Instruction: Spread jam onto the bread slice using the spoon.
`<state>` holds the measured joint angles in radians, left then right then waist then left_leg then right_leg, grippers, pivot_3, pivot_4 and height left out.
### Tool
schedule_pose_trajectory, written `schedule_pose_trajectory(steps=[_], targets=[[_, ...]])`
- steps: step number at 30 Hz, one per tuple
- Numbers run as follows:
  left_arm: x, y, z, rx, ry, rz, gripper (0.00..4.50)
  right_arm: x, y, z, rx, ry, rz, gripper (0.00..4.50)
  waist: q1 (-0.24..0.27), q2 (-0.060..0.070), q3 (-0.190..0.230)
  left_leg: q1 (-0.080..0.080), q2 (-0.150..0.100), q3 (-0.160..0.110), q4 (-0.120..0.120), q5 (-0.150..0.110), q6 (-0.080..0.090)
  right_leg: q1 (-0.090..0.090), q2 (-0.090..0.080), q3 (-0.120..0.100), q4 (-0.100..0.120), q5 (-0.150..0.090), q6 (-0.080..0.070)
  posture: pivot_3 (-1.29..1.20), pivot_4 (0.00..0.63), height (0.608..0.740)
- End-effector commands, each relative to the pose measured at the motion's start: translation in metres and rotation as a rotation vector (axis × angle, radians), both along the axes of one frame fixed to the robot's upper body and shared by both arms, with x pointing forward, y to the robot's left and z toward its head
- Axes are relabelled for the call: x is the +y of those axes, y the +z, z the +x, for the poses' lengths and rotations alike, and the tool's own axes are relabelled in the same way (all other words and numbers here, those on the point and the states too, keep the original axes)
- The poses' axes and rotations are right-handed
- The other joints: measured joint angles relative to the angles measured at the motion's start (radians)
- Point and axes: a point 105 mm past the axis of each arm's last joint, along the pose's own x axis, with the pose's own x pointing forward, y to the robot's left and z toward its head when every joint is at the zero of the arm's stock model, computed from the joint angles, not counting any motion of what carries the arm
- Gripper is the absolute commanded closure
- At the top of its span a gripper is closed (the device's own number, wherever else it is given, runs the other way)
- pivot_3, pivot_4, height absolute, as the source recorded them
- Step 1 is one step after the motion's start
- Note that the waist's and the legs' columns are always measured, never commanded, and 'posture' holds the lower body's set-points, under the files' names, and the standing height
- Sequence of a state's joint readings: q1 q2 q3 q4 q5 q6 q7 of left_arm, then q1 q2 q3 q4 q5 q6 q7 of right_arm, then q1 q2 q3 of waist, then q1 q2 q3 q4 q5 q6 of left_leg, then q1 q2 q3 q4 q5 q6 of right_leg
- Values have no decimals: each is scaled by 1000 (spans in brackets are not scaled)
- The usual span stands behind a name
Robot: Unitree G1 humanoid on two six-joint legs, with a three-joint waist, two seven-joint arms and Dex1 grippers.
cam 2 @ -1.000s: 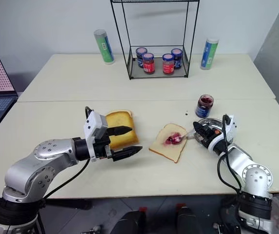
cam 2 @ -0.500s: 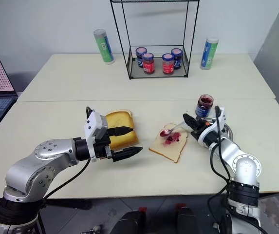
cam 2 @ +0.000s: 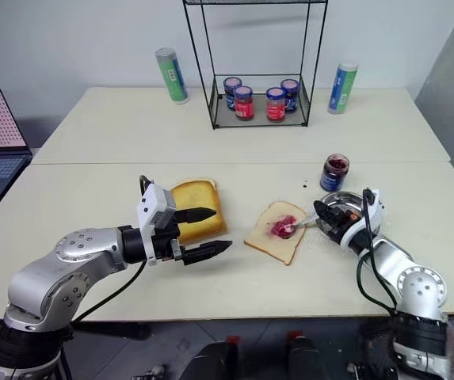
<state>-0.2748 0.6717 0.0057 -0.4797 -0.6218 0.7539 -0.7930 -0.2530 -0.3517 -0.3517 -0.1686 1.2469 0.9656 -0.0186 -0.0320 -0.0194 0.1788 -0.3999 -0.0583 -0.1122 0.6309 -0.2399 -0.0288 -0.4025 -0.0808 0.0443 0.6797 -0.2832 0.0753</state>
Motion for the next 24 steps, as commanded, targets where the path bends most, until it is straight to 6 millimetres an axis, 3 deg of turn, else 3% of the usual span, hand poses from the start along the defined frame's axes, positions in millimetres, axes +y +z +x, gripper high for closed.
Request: schedule_pose_trajectory(steps=[1, 6, 10, 14, 20, 24], targets=[[-3, 10, 0, -53, -21, -1, 0, 1, 12, -8, -31, 26, -42, 4489, 0, 0, 0, 0, 0, 0, 0, 0, 0, 0, 0, 0, 0, 0, 0, 0, 150, 740], [-5, 10, 1, -53, -24, -6, 0, 1, 38, -8, -98, 27, 17, 4489, 0, 0, 0, 0, 0, 0, 0, 0, 0, 0, 0, 0, 0, 0, 0, 0, 150, 740], [-7, 14, 4, -60, -36, -9, 0, 1, 83, -6, -208, 17, 146, 4489, 0, 0, 0, 0, 0, 0, 0, 0, 0, 0, 0, 0, 0, 0, 0, 0, 150, 740], [-17, 21, 4, -62, -115, -2, 0, -21, 106, -3, -263, -68, 111, 4489, 1, 0, 0, -1, 0, 0, 0, 0, 0, -1, 0, 0, 0, 0, 0, 0, 150, 740], [-39, 27, 5, -87, -232, 20, 0, -57, 112, -2, -275, -195, -17, 4489, 3, -1, 0, -2, -1, 2, 1, 0, 0, 0, 0, -1, -1, 0, 0, 0, 150, 740], [-68, 21, 7, -107, -339, 64, 0, -87, 94, -2, -237, -309, -118, 4489, 2, -1, 0, -2, -1, 2, 0, 0, 0, 0, 0, -1, -1, 0, 0, 0, 150, 740]])
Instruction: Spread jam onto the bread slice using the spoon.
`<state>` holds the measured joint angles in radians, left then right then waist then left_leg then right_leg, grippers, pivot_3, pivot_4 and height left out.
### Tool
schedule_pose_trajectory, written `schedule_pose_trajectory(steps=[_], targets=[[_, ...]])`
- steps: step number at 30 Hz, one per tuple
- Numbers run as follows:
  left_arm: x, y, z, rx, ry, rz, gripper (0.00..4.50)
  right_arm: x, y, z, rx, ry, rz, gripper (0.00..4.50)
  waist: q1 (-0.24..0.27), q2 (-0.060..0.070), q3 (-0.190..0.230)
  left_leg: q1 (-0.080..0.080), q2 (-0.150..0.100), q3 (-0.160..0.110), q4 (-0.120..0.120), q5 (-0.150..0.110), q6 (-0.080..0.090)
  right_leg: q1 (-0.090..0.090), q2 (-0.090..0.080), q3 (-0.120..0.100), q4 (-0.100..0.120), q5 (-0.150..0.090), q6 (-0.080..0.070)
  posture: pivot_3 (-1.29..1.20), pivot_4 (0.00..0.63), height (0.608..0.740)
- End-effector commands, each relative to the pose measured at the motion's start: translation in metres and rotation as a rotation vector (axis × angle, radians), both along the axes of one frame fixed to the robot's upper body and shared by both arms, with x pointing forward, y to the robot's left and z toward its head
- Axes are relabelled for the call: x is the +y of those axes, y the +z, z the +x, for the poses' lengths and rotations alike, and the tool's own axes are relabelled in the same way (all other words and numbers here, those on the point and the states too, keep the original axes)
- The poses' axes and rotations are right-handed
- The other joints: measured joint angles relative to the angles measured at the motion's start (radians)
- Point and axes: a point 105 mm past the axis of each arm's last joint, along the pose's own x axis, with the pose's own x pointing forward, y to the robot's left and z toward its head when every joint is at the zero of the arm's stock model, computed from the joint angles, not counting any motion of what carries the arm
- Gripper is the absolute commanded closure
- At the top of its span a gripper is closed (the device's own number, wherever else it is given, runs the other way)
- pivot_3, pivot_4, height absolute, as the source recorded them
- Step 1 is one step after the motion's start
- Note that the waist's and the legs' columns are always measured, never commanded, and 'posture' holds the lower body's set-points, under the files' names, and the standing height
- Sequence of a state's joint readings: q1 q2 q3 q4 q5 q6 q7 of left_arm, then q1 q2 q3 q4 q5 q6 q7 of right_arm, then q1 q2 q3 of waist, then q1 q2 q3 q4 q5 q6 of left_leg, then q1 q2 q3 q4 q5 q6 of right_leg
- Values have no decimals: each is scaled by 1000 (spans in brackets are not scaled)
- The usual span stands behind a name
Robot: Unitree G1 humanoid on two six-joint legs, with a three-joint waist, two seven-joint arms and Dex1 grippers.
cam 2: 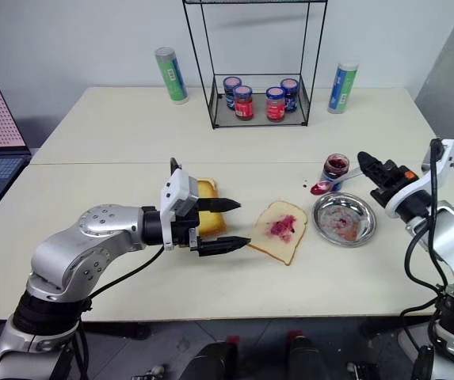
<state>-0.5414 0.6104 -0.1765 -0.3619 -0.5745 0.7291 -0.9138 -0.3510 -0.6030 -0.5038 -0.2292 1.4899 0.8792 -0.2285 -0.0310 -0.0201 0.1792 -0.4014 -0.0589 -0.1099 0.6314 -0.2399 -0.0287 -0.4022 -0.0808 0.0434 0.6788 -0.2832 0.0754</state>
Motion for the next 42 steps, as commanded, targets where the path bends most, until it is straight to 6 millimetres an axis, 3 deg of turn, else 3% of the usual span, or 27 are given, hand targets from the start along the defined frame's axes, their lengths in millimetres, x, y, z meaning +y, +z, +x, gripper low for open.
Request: schedule_pose_trajectory(steps=[1, 7, 12, 14, 21, 32, 42], targets=[[-25, -2, -1, -50, -105, 39, 0, -27, -9, -2, -2, -107, -54, 4489, 1, 0, 0, 0, 0, 0, 0, 0, 0, 0, 0, 0, 0, 0, 0, 0, 150, 740], [-37, -11, 2, -69, -139, 62, 0, -42, -62, 13, 116, -193, -96, 4489, -10, 0, 0, 1, 1, 1, 0, 0, 0, -1, 1, 1, 1, 0, 0, 0, 150, 740], [-34, -12, 2, -75, -140, 68, 0, -49, -78, 19, 144, -196, -138, 4489, -8, 0, 0, 1, 1, 1, 0, 0, 0, 0, 1, 1, 1, 0, 0, 0, 150, 740], [-33, -12, 3, -80, -131, 69, 0, -53, -82, 19, 156, -199, -167, 4110, -5, 0, 0, 1, 1, 0, 1, 0, 0, 1, 1, 1, 1, 0, 0, 0, 150, 740], [-32, -10, 6, -86, -110, 55, 0, -54, -85, 15, 147, -157, -328, 2879, -2, 0, 0, 1, 0, 1, 1, 0, 0, 1, 0, 1, 1, 0, 0, 0, 150, 740], [-28, -8, 9, -85, -85, 44, 0, -59, -73, 16, 92, -139, -489, 196, -2, 0, 0, 1, 0, 0, 1, 0, 0, 1, 0, 1, 1, 0, 0, 0, 150, 740], [-26, -8, 12, -90, -67, 37, 0, -68, -60, 21, 57, -156, -599, 68, -1, 0, 0, 1, 0, 0, 2, 0, 0, 1, 0, 1, 1, 0, 0, 0, 150, 740]])
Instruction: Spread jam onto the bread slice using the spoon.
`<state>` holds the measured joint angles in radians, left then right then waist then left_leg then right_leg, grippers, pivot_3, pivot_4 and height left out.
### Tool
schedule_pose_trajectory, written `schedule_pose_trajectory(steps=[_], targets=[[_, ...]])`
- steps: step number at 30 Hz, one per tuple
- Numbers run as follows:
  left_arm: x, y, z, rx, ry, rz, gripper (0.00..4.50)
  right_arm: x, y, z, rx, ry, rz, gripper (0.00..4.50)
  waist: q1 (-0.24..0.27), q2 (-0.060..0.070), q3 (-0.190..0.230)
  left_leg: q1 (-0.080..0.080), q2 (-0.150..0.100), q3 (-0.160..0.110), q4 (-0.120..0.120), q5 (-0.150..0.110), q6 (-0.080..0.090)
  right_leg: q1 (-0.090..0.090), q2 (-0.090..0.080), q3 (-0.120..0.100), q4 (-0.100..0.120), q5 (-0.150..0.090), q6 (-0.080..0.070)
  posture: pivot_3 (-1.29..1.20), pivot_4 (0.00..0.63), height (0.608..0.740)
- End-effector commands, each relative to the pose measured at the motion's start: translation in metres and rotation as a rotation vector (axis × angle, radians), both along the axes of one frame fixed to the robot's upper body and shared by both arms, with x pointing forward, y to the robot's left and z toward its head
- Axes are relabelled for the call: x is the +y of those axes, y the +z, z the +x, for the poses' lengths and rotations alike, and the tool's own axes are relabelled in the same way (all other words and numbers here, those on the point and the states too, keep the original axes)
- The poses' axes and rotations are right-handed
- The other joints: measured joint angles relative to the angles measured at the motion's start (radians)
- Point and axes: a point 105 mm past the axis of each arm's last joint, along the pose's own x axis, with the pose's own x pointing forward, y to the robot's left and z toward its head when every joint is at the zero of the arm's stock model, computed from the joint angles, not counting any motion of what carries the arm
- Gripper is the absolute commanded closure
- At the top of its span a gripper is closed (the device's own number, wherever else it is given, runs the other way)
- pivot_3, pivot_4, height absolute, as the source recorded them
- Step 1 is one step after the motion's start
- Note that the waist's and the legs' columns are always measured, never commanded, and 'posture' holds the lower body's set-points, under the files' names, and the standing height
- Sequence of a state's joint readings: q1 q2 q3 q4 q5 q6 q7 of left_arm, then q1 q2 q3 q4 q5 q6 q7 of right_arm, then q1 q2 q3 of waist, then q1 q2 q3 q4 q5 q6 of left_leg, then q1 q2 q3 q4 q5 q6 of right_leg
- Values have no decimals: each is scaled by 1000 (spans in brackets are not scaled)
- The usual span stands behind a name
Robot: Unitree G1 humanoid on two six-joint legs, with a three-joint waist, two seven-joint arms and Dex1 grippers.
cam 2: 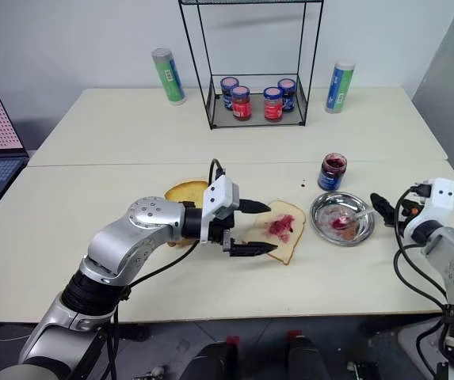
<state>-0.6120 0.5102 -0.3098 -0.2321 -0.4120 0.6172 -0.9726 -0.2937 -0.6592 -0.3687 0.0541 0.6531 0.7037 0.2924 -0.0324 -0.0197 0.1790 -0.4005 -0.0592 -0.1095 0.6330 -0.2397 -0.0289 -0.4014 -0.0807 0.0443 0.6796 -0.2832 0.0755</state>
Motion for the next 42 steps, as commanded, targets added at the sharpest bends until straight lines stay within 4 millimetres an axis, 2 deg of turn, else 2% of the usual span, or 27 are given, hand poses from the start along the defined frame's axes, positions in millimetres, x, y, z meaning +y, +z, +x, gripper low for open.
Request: schedule_pose_trajectory(steps=[1, 13, 16, 26, 29, 31, 33, 35, 37, 42], targets=[[3, 9, 2, -44, 12, -26, 0, -5, 23, 3, -87, 5, -130, 68, 0, 0, 0, 0, 0, 0, 0, 0, 0, 0, 0, 0, 0, 0, 0, 0, 150, 740], [5, 8, 3, -52, 21, -28, 0, 4, 30, 3, -165, 93, -504, 68, 0, 0, 0, 0, 0, 0, 1, 0, 0, 0, 0, 0, 0, 0, 0, 0, 150, 740], [5, 8, 4, -56, 24, -29, 0, 5, 33, 3, -191, 91, -520, 68, 0, 0, 0, 0, 0, 0, 1, 0, 0, 0, 0, 0, 0, 0, 0, 0, 150, 740], [8, 9, 7, -66, 35, -28, 0, 5, 40, 3, -253, 126, -738, 68, 0, 0, 0, 0, 0, 0, 1, 0, 0, 0, 0, 0, 0, 0, 0, 0, 150, 740], [10, 9, 8, -70, 44, -29, 0, 3, 45, 2, -274, 114, -718, 68, 0, 0, 0, 0, 0, 0, 1, 0, -1, 0, 0, 0, 0, 0, 0, 0, 150, 740], [19, 14, 10, -64, 71, -34, 0, 2, 48, -2, -268, 128, -644, 68, 0, 0, 0, 0, 0, 0, 1, 0, -1, 0, 0, 0, 0, 0, 0, 0, 150, 740], [45, 28, 21, -30, 159, -69, 0, 0, 54, -12, -236, 171, -525, 68, 0, 0, 0, 0, 0, 0, 1, 0, -1, 0, 0, 0, 0, 0, 0, 0, 150, 740], [80, 36, 31, -22, 247, -44, 0, 0, 62, -26, -179, 253, -412, 68, -2, 0, 0, 0, 0, -1, 1, 0, 0, 0, 0, 0, 1, 0, 0, 0, 150, 740], [110, 39, 35, -31, 323, 5, 0, 7, 64, -46, -88, 398, -347, 68, -3, 1, 0, 0, 0, -1, 1, 0, 0, -1, 0, 0, 1, 0, 0, 0, 150, 740], [167, 45, 26, 27, 450, 86, 0, 9, 72, -86, 107, 576, -280, 68, 0, 0, 1, 1, 0, -2, 1, 0, 1, 3, 0, -3, -1, 0, 0, 0, 150, 740]])
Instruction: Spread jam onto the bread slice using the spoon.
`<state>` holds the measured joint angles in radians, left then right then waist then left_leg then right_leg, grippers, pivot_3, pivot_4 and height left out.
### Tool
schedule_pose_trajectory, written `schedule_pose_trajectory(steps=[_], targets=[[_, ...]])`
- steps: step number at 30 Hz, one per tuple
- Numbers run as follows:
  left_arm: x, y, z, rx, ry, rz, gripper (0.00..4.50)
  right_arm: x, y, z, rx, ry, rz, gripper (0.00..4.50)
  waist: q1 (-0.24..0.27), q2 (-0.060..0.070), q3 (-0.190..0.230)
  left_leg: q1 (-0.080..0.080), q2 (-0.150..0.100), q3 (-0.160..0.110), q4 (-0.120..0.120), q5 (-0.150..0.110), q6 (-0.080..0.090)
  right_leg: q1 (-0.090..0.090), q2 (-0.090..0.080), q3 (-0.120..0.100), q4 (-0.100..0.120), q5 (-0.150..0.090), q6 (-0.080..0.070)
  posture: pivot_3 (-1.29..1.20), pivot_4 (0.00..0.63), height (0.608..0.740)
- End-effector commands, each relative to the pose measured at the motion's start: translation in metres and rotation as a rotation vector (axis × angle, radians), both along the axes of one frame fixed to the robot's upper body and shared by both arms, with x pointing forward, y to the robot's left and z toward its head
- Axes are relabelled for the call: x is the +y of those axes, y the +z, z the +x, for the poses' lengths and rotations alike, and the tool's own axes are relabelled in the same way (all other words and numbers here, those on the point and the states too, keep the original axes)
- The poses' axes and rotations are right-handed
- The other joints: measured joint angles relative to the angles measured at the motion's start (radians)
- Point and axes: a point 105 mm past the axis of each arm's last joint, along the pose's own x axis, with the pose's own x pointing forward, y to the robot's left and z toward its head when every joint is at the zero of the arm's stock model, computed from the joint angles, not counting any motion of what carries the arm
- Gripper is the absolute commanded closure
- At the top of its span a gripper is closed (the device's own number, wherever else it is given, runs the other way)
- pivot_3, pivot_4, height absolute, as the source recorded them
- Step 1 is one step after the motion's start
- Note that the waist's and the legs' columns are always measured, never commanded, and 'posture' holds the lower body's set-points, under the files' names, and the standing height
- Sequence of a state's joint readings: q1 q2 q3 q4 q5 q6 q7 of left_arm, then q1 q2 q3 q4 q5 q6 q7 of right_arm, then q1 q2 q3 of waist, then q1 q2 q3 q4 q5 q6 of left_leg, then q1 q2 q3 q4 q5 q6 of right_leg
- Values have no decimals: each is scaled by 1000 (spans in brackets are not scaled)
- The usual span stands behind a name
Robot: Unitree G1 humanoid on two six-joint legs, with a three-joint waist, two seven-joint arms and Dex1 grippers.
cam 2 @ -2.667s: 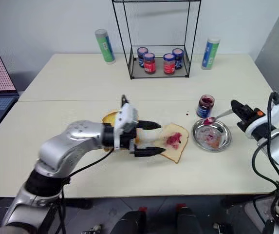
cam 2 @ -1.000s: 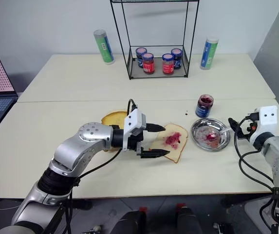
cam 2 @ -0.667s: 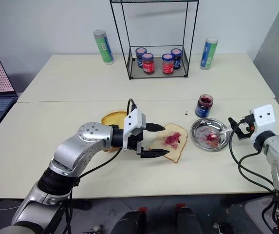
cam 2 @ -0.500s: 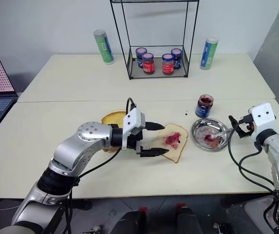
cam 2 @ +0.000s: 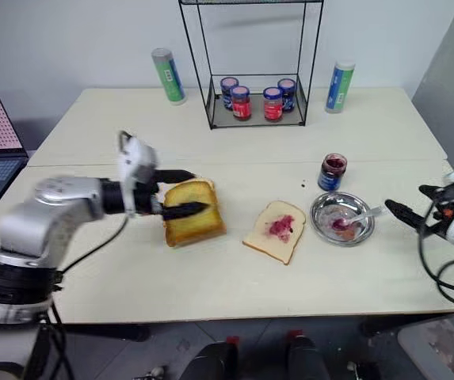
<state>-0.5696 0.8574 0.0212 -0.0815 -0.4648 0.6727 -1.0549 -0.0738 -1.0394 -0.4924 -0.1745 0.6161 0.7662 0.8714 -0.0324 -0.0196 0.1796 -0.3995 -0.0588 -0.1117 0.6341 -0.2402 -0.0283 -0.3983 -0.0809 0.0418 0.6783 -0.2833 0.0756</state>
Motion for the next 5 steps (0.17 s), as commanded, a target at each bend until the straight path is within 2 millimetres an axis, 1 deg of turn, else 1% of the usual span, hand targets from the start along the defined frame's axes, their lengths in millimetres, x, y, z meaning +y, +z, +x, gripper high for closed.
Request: schedule_pose_trajectory(steps=[1, 3, 5], targets=[[37, 11, -13, 36, 66, 12, 0, 4, 16, -28, 115, 103, 45, 68, 0, 0, 0, 0, 0, 0, 0, 0, 0, 1, 0, 0, 0, 0, 0, 0, 150, 740], [54, 13, -20, 65, 98, 6, 0, 2, 16, -37, 167, 117, 45, 68, 0, -1, 0, 1, 0, 0, 0, 0, 0, 1, 0, 0, 0, 0, 0, 0, 150, 740], [60, 14, -24, 78, 117, -11, 0, -2, 13, -42, 199, 114, 45, 68, 0, -1, 1, 1, 0, 0, 0, 0, 1, 2, 0, -1, -1, 0, 0, 0, 150, 740]])
